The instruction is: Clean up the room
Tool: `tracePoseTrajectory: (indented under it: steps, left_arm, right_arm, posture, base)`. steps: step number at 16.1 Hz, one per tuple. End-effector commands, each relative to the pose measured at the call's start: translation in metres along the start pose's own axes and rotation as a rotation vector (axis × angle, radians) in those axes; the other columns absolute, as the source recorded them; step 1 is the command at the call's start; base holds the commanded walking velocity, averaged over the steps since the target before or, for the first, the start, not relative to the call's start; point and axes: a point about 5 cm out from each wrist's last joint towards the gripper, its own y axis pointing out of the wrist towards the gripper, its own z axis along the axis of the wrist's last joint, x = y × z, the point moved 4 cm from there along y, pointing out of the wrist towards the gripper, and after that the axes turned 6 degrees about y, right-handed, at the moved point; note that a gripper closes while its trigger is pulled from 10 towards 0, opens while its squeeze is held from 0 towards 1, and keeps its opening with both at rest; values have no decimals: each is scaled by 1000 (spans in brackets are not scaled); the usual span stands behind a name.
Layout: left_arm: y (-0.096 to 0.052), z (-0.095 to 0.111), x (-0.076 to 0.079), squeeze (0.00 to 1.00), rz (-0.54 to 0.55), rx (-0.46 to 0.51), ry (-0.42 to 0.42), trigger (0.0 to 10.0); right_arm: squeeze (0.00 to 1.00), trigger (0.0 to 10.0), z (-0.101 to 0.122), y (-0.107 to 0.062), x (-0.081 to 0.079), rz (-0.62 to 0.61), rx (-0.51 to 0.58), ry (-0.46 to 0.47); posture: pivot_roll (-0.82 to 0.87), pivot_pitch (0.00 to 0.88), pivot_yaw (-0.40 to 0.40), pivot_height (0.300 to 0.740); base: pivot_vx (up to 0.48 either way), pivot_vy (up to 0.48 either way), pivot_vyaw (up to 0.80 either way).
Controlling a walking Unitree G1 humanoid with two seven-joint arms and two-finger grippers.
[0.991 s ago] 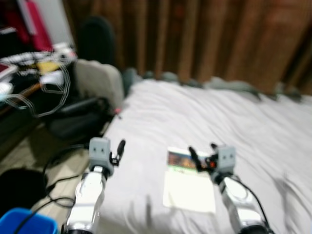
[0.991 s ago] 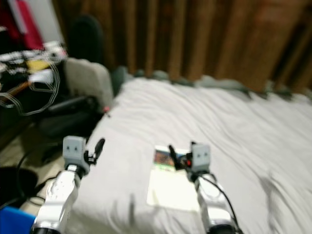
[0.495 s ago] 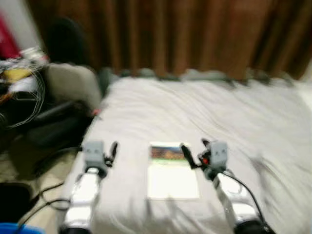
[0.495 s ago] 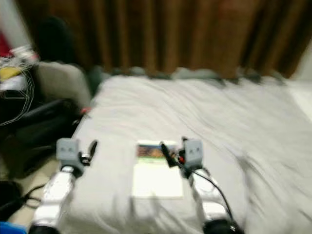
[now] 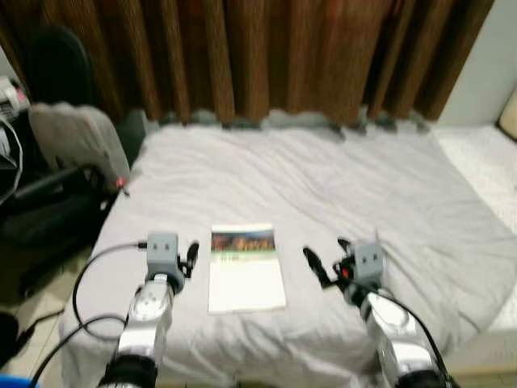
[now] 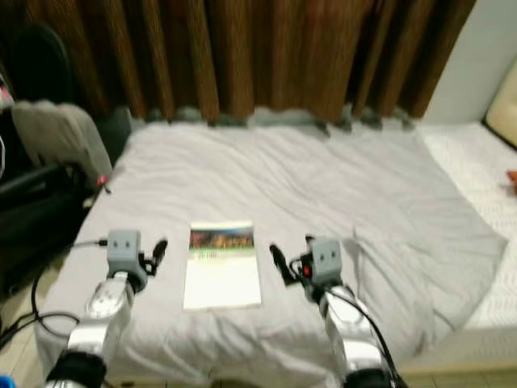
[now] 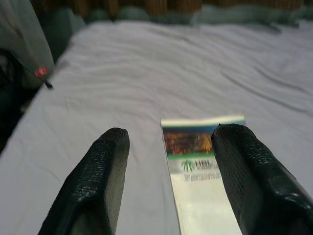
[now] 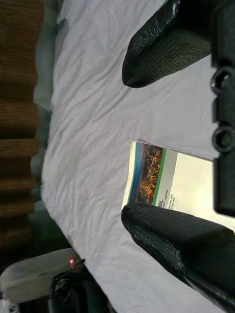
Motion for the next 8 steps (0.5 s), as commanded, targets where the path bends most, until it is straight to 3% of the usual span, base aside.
tracePoseTrajectory:
  steps: [1,4,6,8]
  left_arm:
    - [2,12,-8,0,29,45,0,10000]
    - [1,16,-16,0,99,67,-5,10000]
    - [-4,22,-12,0,82,108,11,10000]
    - [-24,37,7,0,-5,202,61,10000]
  right_arm:
    - [0,10000,2,3,-6,27,0,-9]
    - [0,10000,1,2,-9,41,-1,-16]
    - [0,10000,4,1,-9,37,18,-23]
    - [0,10000,10,-6,-3,12,47,-23]
  posture:
    - [26,26,-4,740]
    - [25,16,3,740]
    - [26,14,5,740]
    - [39,9,3,740]
  base:
    - [0,0,0]
    - [0,0,0]
    - [0,0,438]
    - [0,0,272]
